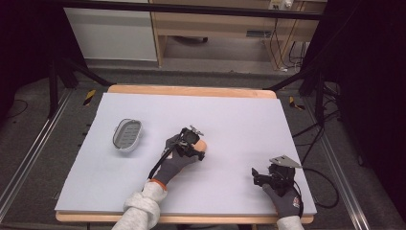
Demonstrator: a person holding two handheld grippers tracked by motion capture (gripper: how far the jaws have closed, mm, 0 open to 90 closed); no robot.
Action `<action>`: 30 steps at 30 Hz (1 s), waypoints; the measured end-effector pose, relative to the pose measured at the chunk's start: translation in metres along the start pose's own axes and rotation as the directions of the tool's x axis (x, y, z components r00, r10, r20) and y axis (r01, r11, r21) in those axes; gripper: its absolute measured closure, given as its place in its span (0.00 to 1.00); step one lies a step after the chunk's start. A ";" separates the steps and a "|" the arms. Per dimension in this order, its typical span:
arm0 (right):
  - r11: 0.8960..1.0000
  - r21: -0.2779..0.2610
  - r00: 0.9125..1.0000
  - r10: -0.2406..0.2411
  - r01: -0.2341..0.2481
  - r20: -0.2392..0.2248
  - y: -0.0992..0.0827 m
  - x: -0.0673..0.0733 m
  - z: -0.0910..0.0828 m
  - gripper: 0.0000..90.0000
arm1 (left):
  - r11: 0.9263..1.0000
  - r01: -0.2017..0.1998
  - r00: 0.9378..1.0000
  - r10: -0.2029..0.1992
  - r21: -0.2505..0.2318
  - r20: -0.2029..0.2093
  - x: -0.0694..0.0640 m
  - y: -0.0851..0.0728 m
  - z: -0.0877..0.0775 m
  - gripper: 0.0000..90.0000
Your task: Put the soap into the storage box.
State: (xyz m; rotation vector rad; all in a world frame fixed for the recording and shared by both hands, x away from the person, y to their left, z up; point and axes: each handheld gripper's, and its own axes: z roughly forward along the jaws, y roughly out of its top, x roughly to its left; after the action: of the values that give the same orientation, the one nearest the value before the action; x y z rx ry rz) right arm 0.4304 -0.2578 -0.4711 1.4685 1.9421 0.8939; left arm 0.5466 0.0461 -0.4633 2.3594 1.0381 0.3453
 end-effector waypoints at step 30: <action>1.000 -0.004 1.000 0.009 -0.009 0.017 0.000 0.000 -0.001 0.08 | 0.990 0.037 0.999 -0.034 -0.136 0.023 0.029 -0.041 -0.094 0.35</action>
State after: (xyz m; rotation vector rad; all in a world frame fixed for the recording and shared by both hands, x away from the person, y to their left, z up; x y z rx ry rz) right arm 0.4297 -0.2581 -0.4702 1.4792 1.9215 0.8860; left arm 0.5012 0.1254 -0.4085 2.2165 1.0127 0.3661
